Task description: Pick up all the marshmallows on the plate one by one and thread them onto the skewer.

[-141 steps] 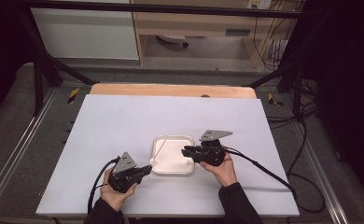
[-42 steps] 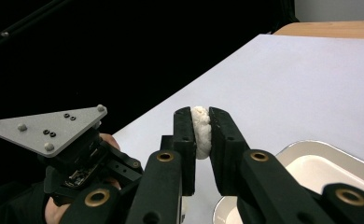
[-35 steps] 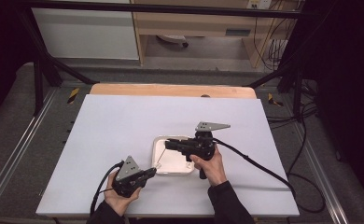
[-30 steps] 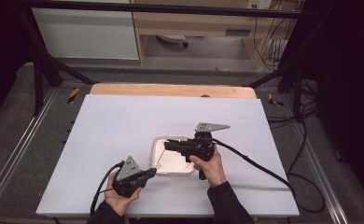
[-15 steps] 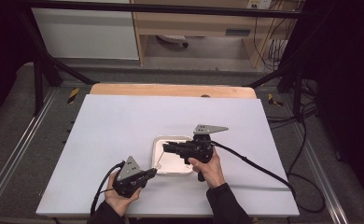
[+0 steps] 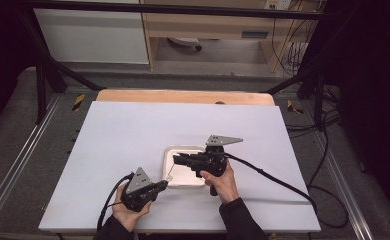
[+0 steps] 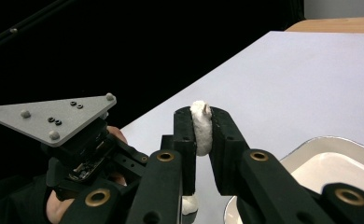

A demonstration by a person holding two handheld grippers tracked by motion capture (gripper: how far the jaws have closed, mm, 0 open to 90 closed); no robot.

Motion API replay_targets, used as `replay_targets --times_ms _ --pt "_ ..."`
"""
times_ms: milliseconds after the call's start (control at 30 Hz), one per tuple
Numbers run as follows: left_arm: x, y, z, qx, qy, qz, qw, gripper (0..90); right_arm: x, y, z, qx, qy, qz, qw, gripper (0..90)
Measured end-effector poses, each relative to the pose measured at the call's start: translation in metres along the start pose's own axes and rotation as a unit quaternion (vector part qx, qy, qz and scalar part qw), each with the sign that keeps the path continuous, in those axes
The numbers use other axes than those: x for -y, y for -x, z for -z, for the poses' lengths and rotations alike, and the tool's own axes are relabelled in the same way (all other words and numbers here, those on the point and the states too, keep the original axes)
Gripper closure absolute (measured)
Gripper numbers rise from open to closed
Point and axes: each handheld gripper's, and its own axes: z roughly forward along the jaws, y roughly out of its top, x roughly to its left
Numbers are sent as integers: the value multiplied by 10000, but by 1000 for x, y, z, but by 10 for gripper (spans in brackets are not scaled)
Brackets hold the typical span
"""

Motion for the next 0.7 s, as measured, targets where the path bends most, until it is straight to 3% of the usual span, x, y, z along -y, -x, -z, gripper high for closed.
replay_targets --times_ms 700 --pt "-1 1 0 2 -6 -21 10000 893 5 -2 -3 -36 26 -37 10000 825"
